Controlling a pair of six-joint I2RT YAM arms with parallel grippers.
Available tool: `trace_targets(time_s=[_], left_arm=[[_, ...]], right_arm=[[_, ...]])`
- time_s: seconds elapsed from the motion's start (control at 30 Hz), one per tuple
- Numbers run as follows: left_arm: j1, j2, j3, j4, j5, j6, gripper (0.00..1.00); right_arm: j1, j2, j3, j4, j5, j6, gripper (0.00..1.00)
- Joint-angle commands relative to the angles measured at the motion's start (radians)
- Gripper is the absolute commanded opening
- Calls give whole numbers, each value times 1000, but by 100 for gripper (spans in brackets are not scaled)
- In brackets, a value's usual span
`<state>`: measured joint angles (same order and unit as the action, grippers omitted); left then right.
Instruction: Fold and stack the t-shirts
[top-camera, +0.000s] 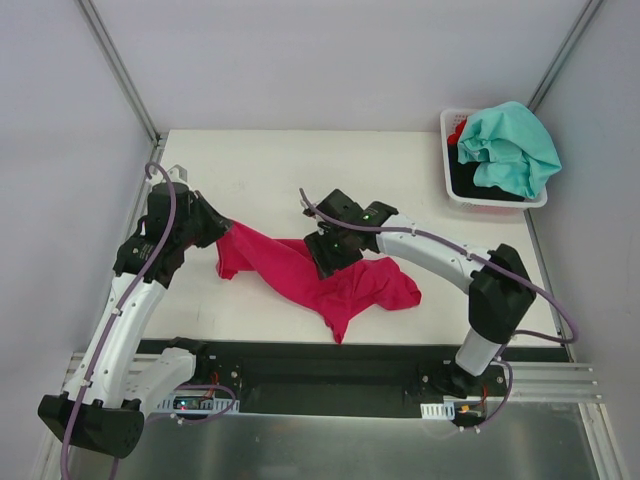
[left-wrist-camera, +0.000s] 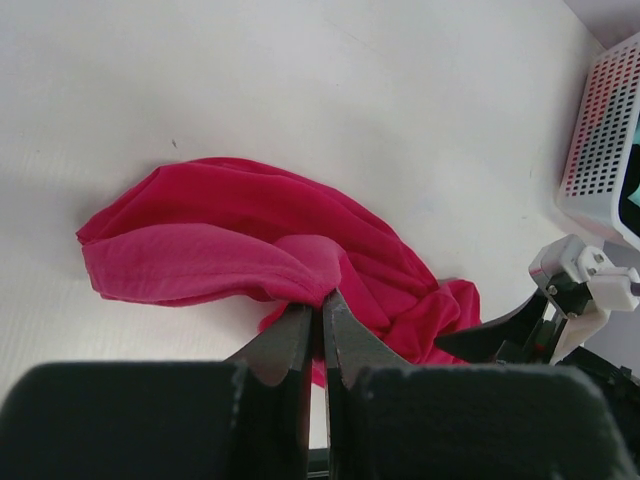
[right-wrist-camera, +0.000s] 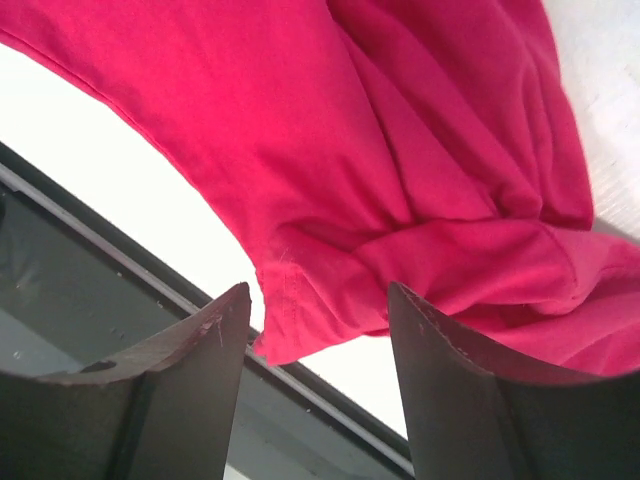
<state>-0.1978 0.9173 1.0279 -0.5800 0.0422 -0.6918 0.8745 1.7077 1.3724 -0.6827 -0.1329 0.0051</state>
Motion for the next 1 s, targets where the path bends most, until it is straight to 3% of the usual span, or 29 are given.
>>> trace_targets(time_s=[0.0, 0.5, 0.97], left_arm=[[-12, -18, -8, 31, -22, 3, 0], [-12, -15, -3, 32, -18, 3, 0], [-12, -5, -6, 34, -16, 3, 0]], right_arm=[[40, 38, 83, -86, 104, -71, 60], [41, 87, -95, 25, 27, -45, 56], [110, 145, 27, -28, 12, -47, 54]])
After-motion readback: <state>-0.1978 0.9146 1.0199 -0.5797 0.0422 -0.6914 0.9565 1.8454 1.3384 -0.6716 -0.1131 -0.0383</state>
